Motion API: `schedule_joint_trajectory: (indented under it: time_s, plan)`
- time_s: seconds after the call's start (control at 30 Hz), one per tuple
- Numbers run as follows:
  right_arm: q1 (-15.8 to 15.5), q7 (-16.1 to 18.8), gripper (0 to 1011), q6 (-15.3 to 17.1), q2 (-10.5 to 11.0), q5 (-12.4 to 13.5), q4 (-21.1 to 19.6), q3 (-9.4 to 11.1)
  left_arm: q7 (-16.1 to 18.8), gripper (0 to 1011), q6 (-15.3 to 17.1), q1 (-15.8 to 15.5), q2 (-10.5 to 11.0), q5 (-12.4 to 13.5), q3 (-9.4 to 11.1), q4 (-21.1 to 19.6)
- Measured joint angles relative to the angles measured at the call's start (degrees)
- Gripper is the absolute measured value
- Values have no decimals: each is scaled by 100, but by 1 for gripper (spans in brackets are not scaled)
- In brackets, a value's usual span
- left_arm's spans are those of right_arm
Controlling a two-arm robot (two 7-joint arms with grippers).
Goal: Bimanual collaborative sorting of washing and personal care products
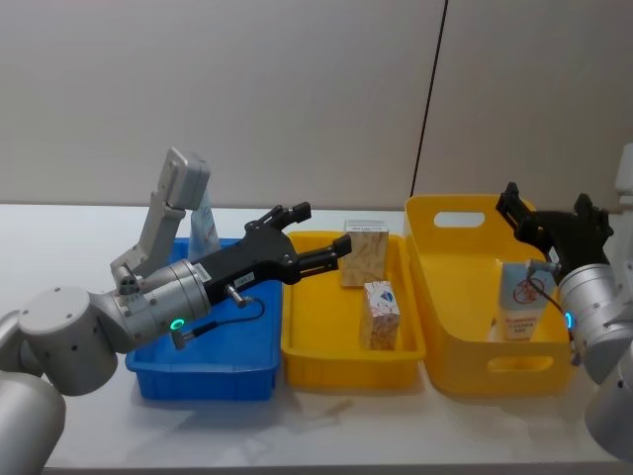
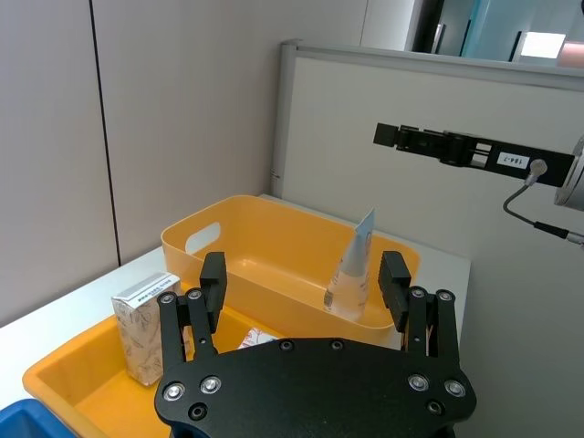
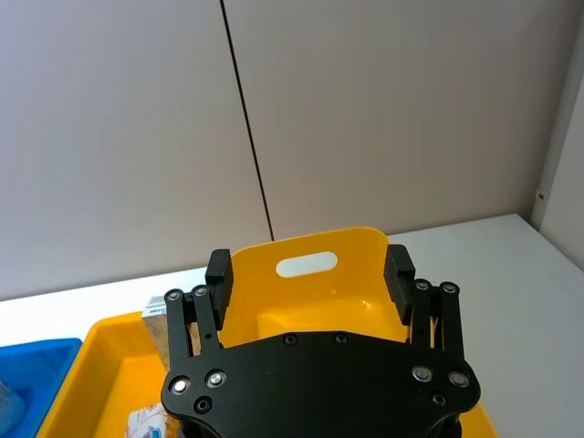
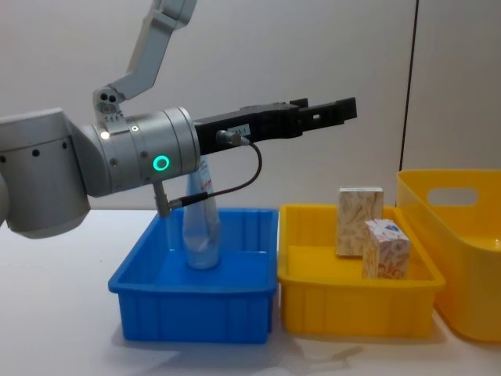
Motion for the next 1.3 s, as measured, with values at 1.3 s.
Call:
schedule_joint_trajectory:
  time_s: [1.3]
  plan:
    - [-1347, 970, 1004, -1441, 1459, 669, -293, -1107, 2054, 1001, 208, 1249, 626, 858, -47, -1660]
